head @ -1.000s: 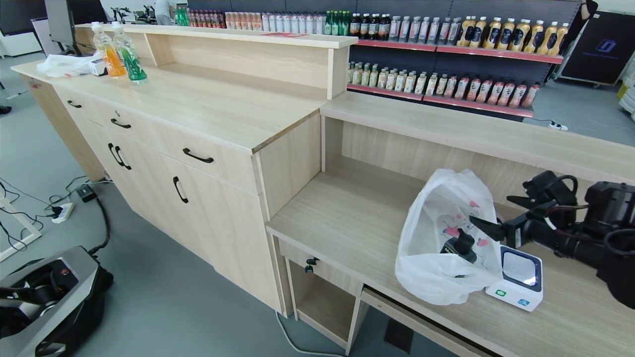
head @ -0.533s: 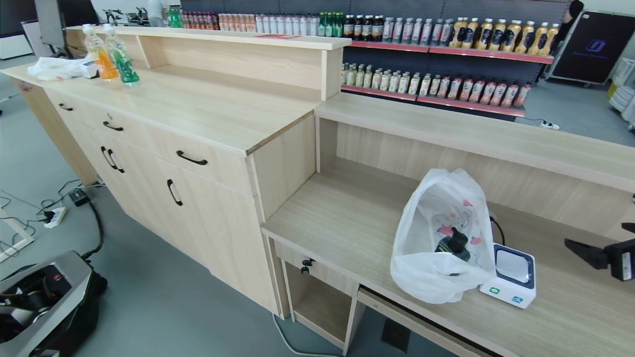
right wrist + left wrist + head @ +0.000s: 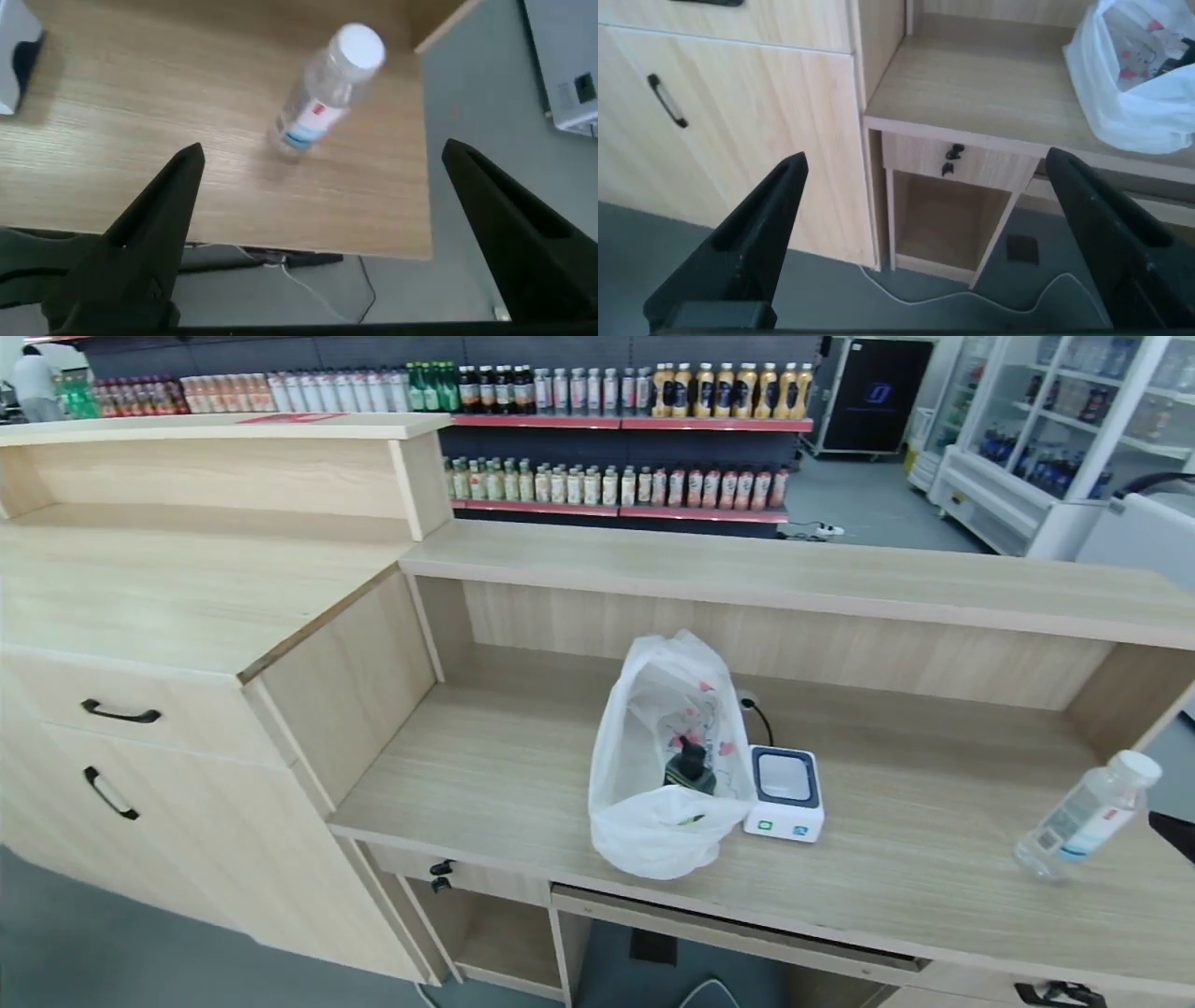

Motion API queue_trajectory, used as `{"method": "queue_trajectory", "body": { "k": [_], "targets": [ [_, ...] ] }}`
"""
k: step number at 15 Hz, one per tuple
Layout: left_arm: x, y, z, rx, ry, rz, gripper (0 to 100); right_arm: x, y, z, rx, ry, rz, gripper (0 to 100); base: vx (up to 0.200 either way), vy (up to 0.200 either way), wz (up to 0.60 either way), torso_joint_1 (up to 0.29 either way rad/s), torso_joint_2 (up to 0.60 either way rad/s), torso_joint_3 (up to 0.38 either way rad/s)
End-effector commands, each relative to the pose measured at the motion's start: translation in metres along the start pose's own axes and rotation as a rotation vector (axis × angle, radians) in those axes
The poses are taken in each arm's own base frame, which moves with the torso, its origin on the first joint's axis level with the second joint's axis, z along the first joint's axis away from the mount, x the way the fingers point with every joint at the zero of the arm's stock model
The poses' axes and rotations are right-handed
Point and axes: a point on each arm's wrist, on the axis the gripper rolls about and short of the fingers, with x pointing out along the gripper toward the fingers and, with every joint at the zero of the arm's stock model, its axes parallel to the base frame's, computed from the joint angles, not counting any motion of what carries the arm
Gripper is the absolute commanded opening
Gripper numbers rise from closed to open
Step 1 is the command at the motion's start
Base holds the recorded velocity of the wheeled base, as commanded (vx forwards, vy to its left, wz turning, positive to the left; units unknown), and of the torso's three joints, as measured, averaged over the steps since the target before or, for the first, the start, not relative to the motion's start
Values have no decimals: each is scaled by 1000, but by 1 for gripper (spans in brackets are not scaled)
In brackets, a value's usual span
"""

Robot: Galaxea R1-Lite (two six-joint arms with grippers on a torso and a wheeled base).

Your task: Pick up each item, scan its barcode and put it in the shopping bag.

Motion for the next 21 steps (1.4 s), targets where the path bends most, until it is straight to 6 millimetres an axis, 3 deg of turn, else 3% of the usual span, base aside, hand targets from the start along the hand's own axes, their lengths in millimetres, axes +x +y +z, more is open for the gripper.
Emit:
{"method": "queue_trajectory", "body": {
  "k": [1, 3, 6, 8, 15, 21],
  "targets": [
    [0, 0, 0, 0, -1, 0, 100, 11, -1, -5, 46, 34, 13, 100, 0, 0, 0, 0, 0, 0],
    [0, 0, 0, 0, 1, 0, 100, 42, -10, -27, 172, 128, 15, 100, 0, 0, 0, 0, 0, 0],
    [0, 0, 0, 0, 1, 0, 100, 78, -18, -48, 188, 143, 8, 100, 0, 0, 0, 0, 0, 0],
    [0, 0, 0, 0, 1, 0, 100, 109, -27, -52, 148, -52, 124, 100, 0, 0, 0, 0, 0, 0],
    [0, 0, 0, 0, -1, 0, 100, 146, -23, -73, 122, -92, 203, 100, 0, 0, 0, 0, 0, 0],
    [0, 0, 0, 0, 1, 0, 100, 176, -4, -57, 107, -192, 292, 100, 0, 0, 0, 0, 0, 0]
  ]
}}
